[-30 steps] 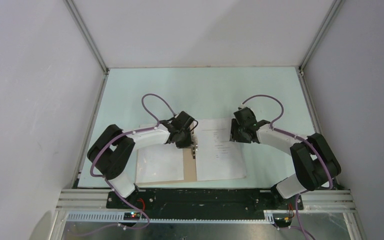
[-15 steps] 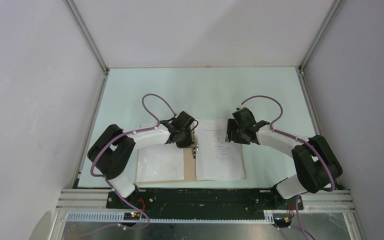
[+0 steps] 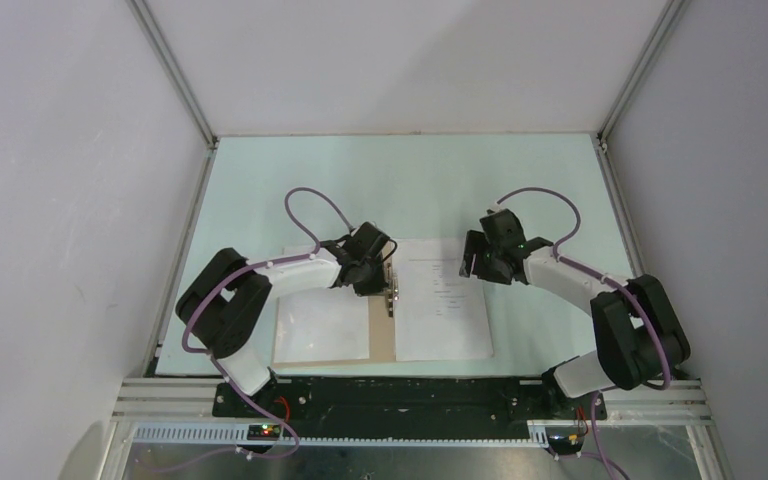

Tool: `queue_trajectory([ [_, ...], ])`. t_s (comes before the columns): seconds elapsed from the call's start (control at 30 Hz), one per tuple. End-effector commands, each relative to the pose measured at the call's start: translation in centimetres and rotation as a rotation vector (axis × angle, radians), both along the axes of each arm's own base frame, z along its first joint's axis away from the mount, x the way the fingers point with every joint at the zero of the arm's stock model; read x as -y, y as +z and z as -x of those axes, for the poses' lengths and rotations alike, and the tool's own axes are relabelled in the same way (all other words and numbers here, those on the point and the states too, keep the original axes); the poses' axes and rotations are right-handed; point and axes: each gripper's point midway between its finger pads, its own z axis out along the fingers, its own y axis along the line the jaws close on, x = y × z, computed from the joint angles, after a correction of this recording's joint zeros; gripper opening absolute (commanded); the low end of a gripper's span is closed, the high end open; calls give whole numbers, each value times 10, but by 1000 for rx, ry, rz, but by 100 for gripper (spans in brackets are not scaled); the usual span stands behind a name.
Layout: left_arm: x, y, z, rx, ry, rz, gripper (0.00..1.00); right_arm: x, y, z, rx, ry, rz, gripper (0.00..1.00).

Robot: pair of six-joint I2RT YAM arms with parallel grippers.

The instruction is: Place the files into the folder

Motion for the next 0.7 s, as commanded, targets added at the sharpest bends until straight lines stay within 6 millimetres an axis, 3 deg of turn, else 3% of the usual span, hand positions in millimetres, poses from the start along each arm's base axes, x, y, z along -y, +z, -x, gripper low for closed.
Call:
queue_trajectory([
  [0.0, -3, -13, 8, -33, -5, -25, 5, -6, 16, -7, 44, 31, -27, 72],
  [0.07, -4, -13, 8, -32, -6, -26, 6, -7, 14, -6, 41, 36, -28, 71],
  [0.27, -3, -10, 6, -27, -20, -18, 6, -8, 2, -6, 11, 34, -18, 55],
  [0.67, -3, -12, 6, -31, -29, -20, 6, -13, -10, -9, -10, 46, 11, 49],
])
